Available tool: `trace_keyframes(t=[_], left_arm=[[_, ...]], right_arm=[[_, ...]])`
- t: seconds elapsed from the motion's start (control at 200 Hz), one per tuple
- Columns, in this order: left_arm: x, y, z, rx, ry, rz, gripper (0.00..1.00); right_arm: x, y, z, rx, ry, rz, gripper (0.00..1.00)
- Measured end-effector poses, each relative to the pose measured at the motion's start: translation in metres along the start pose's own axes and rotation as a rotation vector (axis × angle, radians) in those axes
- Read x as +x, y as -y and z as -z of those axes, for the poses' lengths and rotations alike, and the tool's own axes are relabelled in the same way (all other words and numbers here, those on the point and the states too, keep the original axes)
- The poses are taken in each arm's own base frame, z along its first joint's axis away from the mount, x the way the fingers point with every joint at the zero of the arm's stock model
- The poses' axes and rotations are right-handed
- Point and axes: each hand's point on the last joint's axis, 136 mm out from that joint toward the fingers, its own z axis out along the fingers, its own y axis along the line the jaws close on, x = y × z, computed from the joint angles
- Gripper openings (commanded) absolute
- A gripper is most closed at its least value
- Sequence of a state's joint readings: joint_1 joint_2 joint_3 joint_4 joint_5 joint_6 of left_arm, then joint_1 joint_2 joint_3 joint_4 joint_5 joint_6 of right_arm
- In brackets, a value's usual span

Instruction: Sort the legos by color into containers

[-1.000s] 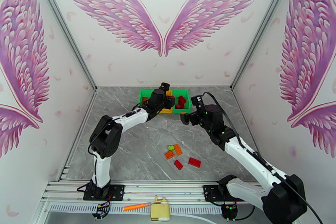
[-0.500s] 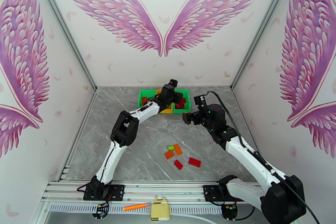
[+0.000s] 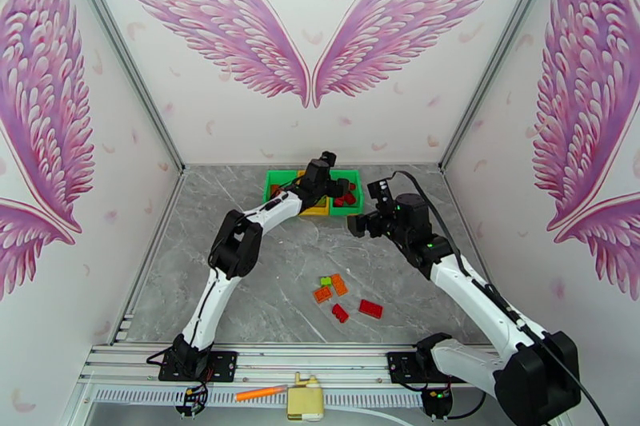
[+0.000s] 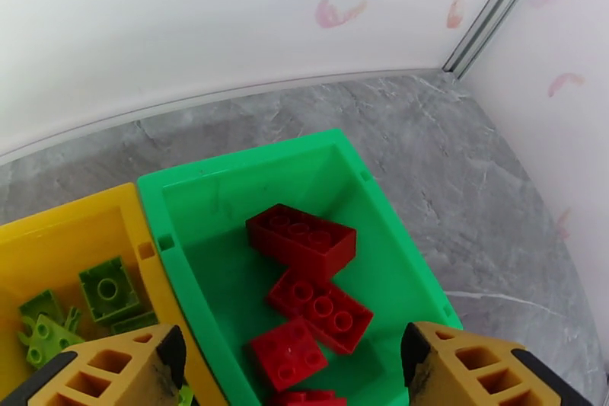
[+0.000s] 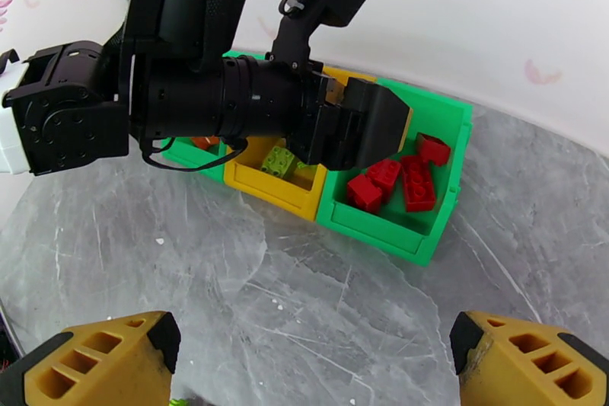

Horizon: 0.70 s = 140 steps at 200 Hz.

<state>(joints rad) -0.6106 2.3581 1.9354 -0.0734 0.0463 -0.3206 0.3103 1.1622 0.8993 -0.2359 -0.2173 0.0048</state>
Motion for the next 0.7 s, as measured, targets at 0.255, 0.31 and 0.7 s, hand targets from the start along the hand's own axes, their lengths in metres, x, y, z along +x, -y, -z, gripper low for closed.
trace_keyframes(t=[0.255, 0.31, 0.7], left_arm=[[-0.047, 0.000, 0.084, -0.015, 0.159, 0.001, 0.93], [-0.057, -0.005, 0.106, -0.025, 0.208, 0.005, 0.93], [-0.037, -0.030, 0.197, -0.056, 0.313, -0.106, 0.98]], right_arm=[[0.011, -0.020, -0.001, -0.036, -0.155, -0.027, 0.99], [0.022, -0.024, -0.002, -0.033, -0.198, -0.041, 0.99], [0.127, -0.022, 0.011, 0.112, -0.503, -0.284, 0.99]])
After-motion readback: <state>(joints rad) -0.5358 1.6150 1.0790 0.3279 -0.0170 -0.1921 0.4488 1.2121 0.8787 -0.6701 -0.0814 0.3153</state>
